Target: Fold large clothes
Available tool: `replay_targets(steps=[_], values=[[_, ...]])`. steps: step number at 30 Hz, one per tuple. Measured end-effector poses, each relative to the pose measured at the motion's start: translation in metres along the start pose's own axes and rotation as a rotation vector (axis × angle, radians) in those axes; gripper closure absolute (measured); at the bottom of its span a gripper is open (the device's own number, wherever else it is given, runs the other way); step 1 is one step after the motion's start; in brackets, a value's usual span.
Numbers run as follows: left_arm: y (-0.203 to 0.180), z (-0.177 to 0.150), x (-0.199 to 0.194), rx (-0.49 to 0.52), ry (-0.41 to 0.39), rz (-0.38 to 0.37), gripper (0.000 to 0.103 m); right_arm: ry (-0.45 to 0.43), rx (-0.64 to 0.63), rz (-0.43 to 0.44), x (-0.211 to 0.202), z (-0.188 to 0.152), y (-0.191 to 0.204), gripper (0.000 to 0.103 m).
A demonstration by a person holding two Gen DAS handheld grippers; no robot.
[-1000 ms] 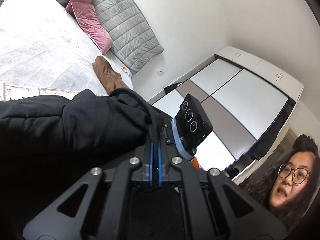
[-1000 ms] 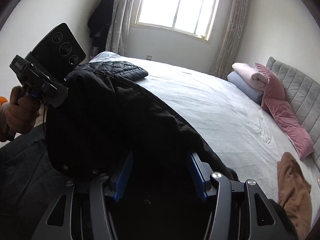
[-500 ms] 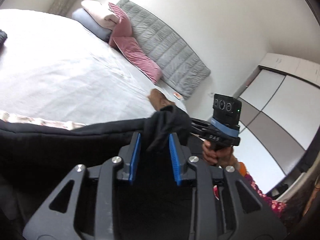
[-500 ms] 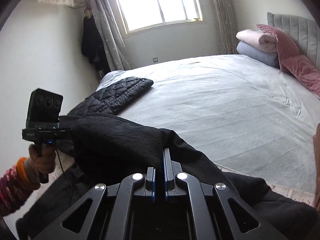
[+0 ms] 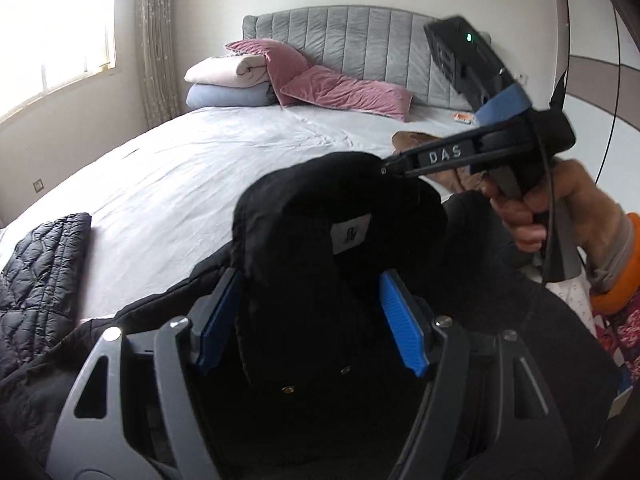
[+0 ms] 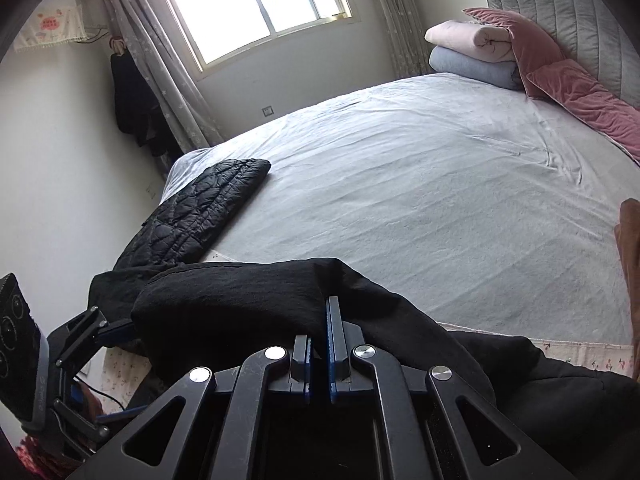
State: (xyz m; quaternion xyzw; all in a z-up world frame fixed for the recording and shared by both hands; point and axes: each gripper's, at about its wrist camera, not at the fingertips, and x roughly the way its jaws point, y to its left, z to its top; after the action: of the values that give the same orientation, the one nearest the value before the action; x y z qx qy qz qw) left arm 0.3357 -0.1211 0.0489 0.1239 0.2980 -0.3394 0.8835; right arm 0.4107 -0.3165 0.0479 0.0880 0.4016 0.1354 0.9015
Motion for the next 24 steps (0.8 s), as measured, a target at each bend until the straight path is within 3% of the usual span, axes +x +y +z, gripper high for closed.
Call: replay_targets(steps=[3, 4, 5, 6, 8, 9, 11, 12, 13, 14, 16, 20, 24], values=[[-0.002, 0.013, 0.031, -0.005, 0.083, 0.116, 0.038, 0.013, -0.003, -0.012, 0.001, 0.001, 0.001, 0.098], [0.002, 0.018, 0.042, -0.011, 0.104, 0.160, 0.059, 0.012, -0.005, -0.015, 0.002, 0.003, 0.001, 0.098], [0.010, 0.025, 0.053, -0.028, 0.128, 0.177, 0.089, 0.007, -0.004, -0.020, 0.001, 0.005, 0.000, 0.098], [0.023, 0.034, 0.065, -0.080, 0.145, 0.152, 0.092, -0.011, 0.000, -0.032, 0.002, 0.009, -0.002, 0.097], [0.054, 0.055, 0.085, -0.202, 0.102, 0.119, 0.092, -0.080, 0.049, -0.058, 0.000, 0.019, -0.010, 0.092], [0.066, 0.065, 0.097, -0.228, 0.093, 0.119, 0.090, -0.121, 0.090, -0.079, -0.002, 0.024, -0.018, 0.091], [0.091, 0.072, 0.112, -0.324, 0.115, 0.153, 0.067, -0.202, 0.183, -0.083, -0.012, 0.025, -0.038, 0.077], [0.099, 0.071, 0.108, -0.366, 0.089, 0.151, 0.060, -0.223, 0.210, -0.082, -0.017, 0.023, -0.046, 0.058], [0.102, 0.065, 0.101, -0.377, 0.046, 0.140, 0.042, -0.234, 0.223, -0.090, -0.021, 0.018, -0.054, 0.043], [0.102, 0.058, 0.093, -0.364, 0.012, 0.138, 0.027, -0.239, 0.218, -0.104, -0.024, 0.012, -0.061, 0.042], [0.102, 0.046, 0.093, -0.329, 0.017, 0.155, 0.024, -0.223, 0.210, -0.142, -0.023, 0.000, -0.076, 0.042], [0.100, 0.014, 0.121, -0.296, 0.152, 0.143, 0.024, -0.166, 0.281, -0.166, -0.002, -0.025, -0.109, 0.042], [0.090, -0.002, 0.144, -0.309, 0.193, 0.100, 0.025, -0.126, 0.340, -0.154, 0.031, -0.044, -0.125, 0.042]])
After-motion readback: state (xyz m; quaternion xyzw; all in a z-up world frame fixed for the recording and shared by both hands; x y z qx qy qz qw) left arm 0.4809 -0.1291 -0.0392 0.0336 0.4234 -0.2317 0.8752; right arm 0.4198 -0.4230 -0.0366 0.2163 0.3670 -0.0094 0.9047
